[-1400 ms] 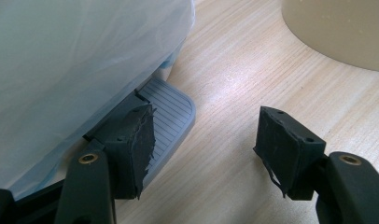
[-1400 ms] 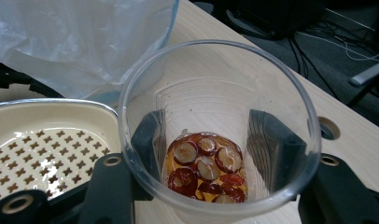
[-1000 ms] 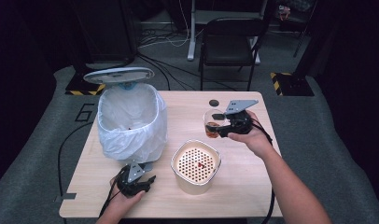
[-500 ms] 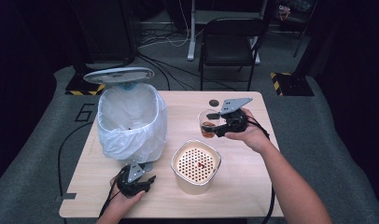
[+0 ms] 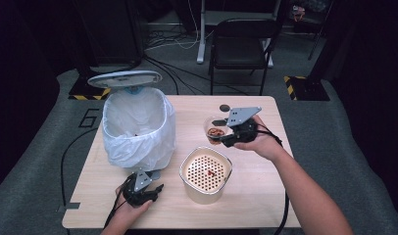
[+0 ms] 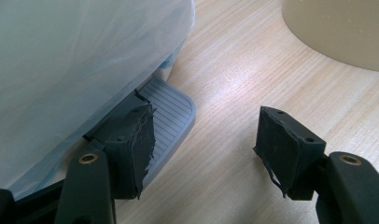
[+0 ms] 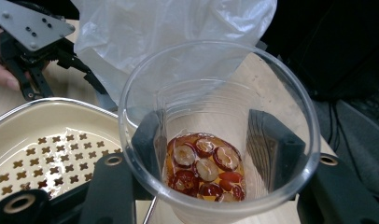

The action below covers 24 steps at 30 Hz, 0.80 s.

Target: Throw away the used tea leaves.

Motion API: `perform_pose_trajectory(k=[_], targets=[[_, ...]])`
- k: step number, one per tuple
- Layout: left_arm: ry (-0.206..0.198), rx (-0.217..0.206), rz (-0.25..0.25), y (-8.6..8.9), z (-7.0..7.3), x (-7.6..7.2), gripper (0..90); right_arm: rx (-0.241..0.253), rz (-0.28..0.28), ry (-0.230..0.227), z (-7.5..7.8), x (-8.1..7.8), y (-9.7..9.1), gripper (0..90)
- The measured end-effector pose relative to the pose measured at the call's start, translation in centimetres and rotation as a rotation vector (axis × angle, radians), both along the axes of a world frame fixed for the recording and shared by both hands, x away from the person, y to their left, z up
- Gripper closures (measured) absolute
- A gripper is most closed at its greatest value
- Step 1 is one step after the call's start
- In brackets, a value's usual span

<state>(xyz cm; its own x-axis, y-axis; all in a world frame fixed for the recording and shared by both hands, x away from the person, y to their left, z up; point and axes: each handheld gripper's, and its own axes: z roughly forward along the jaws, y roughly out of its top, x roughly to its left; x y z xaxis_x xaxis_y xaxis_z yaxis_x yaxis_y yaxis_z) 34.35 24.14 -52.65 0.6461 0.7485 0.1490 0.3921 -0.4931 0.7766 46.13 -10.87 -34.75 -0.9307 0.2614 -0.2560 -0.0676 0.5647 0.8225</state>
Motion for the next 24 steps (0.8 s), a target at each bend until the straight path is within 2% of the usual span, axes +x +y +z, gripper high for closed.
perform_pose_trajectory(k=[3, 6, 8, 10, 11, 13, 14, 15, 16, 17, 19, 22, 23, 24], targets=[[0.000, 0.000, 0.000, 0.0, 0.0, 0.0, 37.2, -0.026, 0.012, -0.056, 0.3, -0.6, 0.2, 48.0], [0.000, 0.000, 0.000, 0.0, 0.0, 0.0, 37.2, -0.066, 0.038, -0.133, 0.3, -1.6, 0.5, 48.1], [-0.001, 0.001, 0.000, 0.0, 0.0, 0.0, 37.2, -0.075, 0.044, -0.145, 0.3, -1.7, 0.6, 48.1], [0.003, 0.002, -0.003, 0.0, 0.0, 0.0, 37.2, -0.126, 0.071, -0.204, 0.2, -2.5, 0.9, 48.3], [0.005, 0.003, -0.005, 0.0, 0.0, 0.0, 37.2, -0.126, 0.071, -0.204, 0.2, -2.5, 0.9, 48.3], [0.004, 0.003, -0.004, 0.0, 0.0, 0.0, 37.2, -0.155, 0.089, -0.230, 0.2, -2.9, 1.2, 48.4], [0.005, 0.003, -0.005, 0.0, 0.0, 0.0, 37.2, -0.189, 0.104, -0.257, 0.2, -3.2, 1.4, 48.4], [0.005, 0.003, -0.004, 0.0, 0.0, 0.0, 37.2, -0.189, 0.104, -0.257, 0.2, -3.2, 1.4, 48.4], [0.003, 0.003, -0.004, 0.0, 0.0, 0.0, 37.2, -0.217, 0.114, -0.279, 0.3, -3.5, 1.6, 48.4], [0.006, 0.003, -0.005, 0.0, 0.0, 0.0, 37.2, -0.217, 0.114, -0.279, 0.3, -3.5, 1.6, 48.4], [0.005, 0.005, -0.005, 0.0, 0.0, 0.0, 37.2, -0.249, 0.128, -0.304, 0.5, -3.7, 1.8, 48.4], [0.005, 0.004, -0.005, 0.0, 0.0, 0.0, 37.1, -0.298, 0.129, -0.336, 0.8, -4.1, 2.1, 48.4], [0.003, 0.004, -0.004, 0.0, 0.0, 0.0, 37.1, -0.298, 0.129, -0.336, 0.8, -4.1, 2.1, 48.4], [0.004, 0.005, -0.005, 0.0, 0.0, 0.0, 37.1, -0.325, 0.138, -0.362, 0.9, -4.2, 2.2, 48.4]])
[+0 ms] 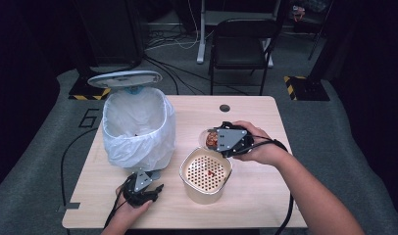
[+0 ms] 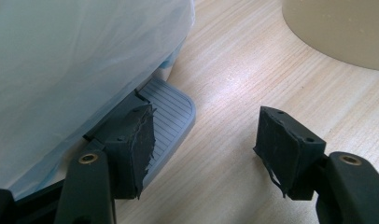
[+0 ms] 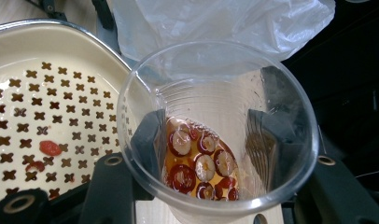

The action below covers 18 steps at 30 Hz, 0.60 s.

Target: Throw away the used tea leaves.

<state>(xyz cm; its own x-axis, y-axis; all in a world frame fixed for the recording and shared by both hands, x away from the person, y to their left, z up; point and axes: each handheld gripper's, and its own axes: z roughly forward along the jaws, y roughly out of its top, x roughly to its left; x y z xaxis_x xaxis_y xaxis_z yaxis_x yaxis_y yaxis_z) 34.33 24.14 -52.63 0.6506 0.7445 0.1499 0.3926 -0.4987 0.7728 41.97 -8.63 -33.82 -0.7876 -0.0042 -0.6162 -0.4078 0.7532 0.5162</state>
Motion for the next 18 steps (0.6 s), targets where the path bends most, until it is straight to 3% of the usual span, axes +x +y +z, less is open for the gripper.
perform_pose_trajectory(k=[9, 14, 16, 18], targets=[[-0.001, 0.000, 0.001, 0.0, 0.0, 0.0, 37.2, -0.072, 0.009, -0.055, 0.3, -0.6, 0.7, 48.6], [0.001, -0.002, 0.000, 0.0, 0.0, 0.0, 37.1, -0.169, 0.036, -0.143, 0.2, -1.3, 1.5, 48.7], [0.001, -0.004, 0.001, 0.0, 0.0, 0.0, 37.2, -0.175, 0.041, -0.148, 0.2, -1.4, 1.6, 48.7], [0.001, -0.004, 0.001, 0.0, 0.0, 0.0, 37.2, -0.211, 0.059, -0.189, 0.1, -1.9, 1.9, 48.8]])
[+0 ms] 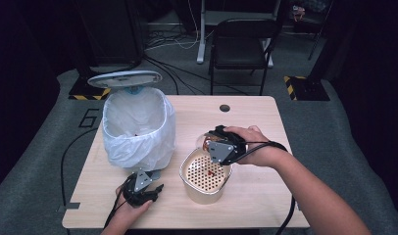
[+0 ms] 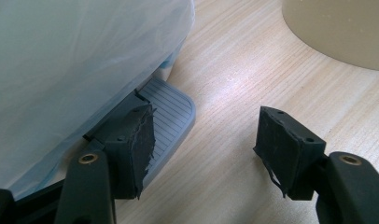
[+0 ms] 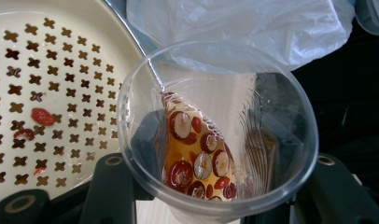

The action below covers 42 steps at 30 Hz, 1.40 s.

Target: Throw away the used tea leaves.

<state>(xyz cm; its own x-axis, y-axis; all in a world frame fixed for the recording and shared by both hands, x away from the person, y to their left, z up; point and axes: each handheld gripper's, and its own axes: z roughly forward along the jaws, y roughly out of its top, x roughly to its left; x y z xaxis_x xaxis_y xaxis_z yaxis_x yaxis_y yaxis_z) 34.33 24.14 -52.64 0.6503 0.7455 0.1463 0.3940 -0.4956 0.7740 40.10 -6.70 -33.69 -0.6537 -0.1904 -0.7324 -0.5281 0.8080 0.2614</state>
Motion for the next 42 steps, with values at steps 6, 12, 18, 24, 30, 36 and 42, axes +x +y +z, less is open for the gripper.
perform_pose_trajectory(k=[6, 12, 18, 24, 30, 36, 42], targets=[[0.000, 0.001, -0.001, 0.0, 0.0, 0.0, 37.2, -0.084, 0.035, -0.108, -0.4, -1.0, 0.6, 49.1], [-0.001, 0.000, 0.000, 0.0, 0.0, 0.0, 37.2, -0.194, 0.053, -0.221, -1.2, -1.9, 1.1, 49.2], [-0.003, -0.006, 0.002, -0.1, 0.0, 0.0, 37.2, -0.312, 0.091, -0.393, -2.1, -2.8, 1.5, 50.0], [-0.002, -0.006, 0.002, 0.0, 0.0, 0.0, 37.2, -0.407, 0.141, -0.607, -3.0, -3.9, 1.8, 51.0], [-0.003, -0.005, 0.002, 0.0, 0.0, 0.0, 37.2, -0.514, 0.210, -0.720, -3.5, -4.7, 1.9, 51.3], [-0.018, 0.010, 0.003, 0.0, 0.0, 0.0, 37.2, -0.429, 0.193, -0.790, -4.8, -5.2, 1.5, 51.2], [-0.019, 0.013, 0.003, 0.0, 0.0, 0.0, 37.2, -0.385, 0.153, -0.788, -5.3, -5.1, 1.3, 51.2]])
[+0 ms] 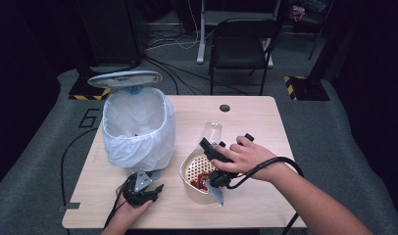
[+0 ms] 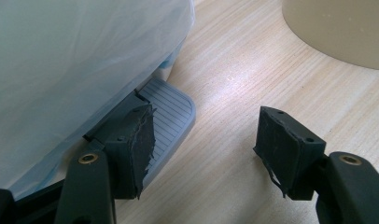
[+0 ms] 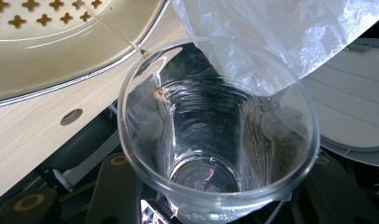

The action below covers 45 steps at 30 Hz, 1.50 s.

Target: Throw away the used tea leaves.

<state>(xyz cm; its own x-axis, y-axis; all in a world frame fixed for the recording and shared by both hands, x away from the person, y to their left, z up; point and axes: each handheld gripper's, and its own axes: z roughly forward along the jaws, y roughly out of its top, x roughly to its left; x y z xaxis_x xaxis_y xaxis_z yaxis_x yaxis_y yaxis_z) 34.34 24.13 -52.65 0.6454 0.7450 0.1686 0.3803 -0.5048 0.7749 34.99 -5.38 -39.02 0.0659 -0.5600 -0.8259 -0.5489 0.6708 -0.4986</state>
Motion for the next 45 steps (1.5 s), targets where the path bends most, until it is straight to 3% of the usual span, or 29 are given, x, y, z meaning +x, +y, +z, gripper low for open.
perform_pose_trajectory(k=[7, 19, 34, 36, 37, 43, 44, 45], targets=[[-0.007, 0.006, -0.004, 0.0, 0.0, 0.1, 37.2, -0.060, 0.008, -0.040, -0.1, 0.1, 0.1, 51.2], [-0.007, 0.005, -0.004, 0.0, 0.0, 0.0, 37.2, -0.058, 0.019, -0.049, 0.0, 0.2, 0.1, 51.1], [0.001, -0.001, 0.000, 0.0, 0.0, 0.0, 37.1, -0.042, 0.005, -0.010, 0.4, 0.0, 0.2, 50.8], [0.010, -0.016, 0.005, -0.1, -0.1, 0.0, 37.2, -0.089, 0.026, 0.013, 1.0, 0.2, 0.5, 50.7], [0.009, -0.011, 0.002, 0.0, 0.0, 0.0, 37.2, -0.135, 0.030, -0.004, 1.8, 0.1, 0.7, 50.7], [0.017, -0.009, -0.003, 0.0, 0.0, 0.0, 37.2, -0.066, 0.005, 0.103, 2.9, 0.6, 0.6, 50.6], [0.018, -0.008, -0.004, 0.0, 0.0, 0.0, 37.2, -0.048, 0.000, 0.129, 3.1, 0.8, 0.5, 50.6], [0.018, -0.009, -0.004, 0.0, 0.0, 0.0, 37.1, 0.010, -0.032, 0.181, 2.7, 0.9, 0.0, 50.6]])
